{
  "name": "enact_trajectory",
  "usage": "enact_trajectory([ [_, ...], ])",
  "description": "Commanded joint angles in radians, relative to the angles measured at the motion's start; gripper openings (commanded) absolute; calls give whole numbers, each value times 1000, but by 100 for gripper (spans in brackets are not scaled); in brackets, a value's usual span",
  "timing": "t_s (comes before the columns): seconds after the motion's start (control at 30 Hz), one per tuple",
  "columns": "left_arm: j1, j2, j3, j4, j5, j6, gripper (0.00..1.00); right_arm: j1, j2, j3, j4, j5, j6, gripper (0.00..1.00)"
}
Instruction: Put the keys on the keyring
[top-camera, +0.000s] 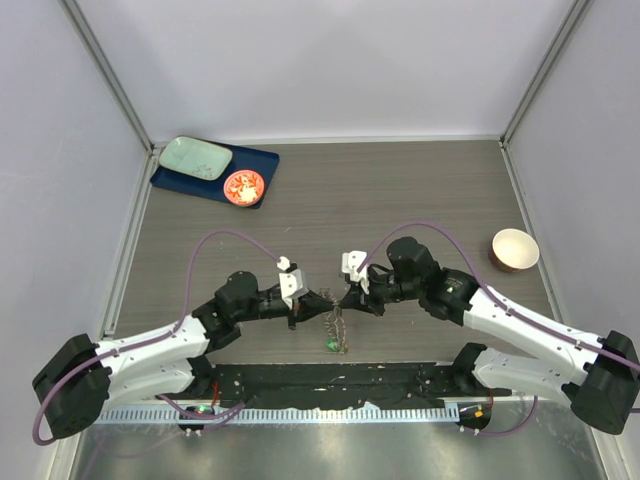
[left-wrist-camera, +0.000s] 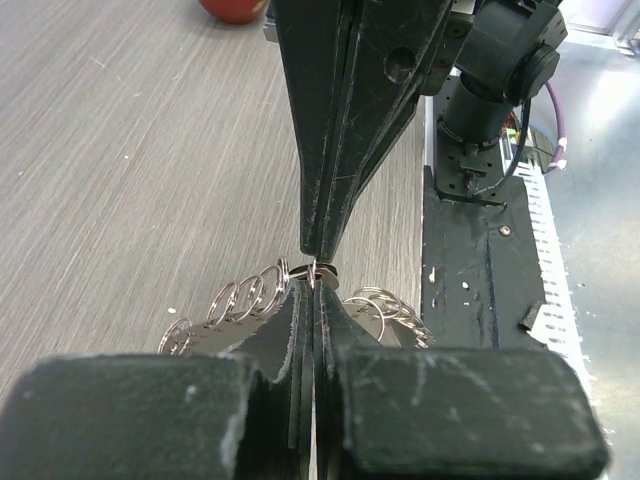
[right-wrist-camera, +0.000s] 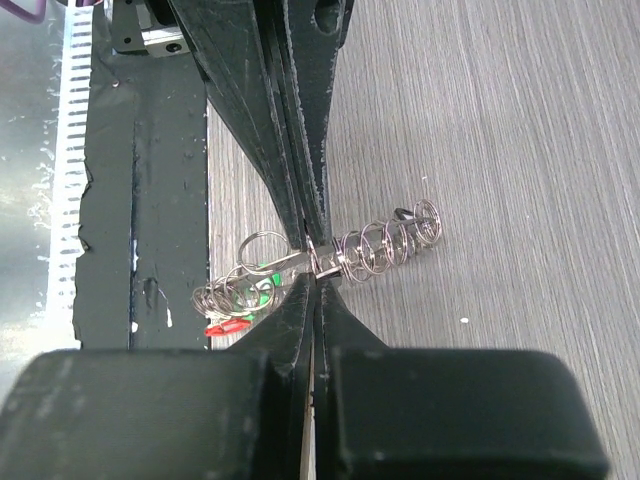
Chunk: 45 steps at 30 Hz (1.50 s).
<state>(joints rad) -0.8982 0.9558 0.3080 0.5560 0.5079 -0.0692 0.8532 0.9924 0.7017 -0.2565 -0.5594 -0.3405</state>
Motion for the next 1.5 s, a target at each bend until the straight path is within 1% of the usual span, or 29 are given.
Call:
enact_trajectory([
  [0.0,1,26,60,-11,49,16,0,-2,6,68,19,-11,-23,1],
  [0.2,1,41,77,-41,47,11,0,0,11,84,-3,-10,-34,1],
  [0.5,1,49,111,-139,9,8,0,-2,0,96,-20,12,-45,1],
  [0.77,1,32,114,-169,-97,-44,0,-2,-12,93,-32,3,-55,1],
  [0.97,4,9,123,-188,-169,-125,0,0,-6,82,-35,6,-55,1],
  [1.07,11,-8,118,-180,-209,-170,0,1,3,79,-35,6,-54,1],
  [1.23,21,-51,79,-97,-242,-227,0,7,22,67,-24,12,-55,1],
  [1.47,24,-68,45,-33,-224,-233,0,10,26,64,-6,9,-49,1],
])
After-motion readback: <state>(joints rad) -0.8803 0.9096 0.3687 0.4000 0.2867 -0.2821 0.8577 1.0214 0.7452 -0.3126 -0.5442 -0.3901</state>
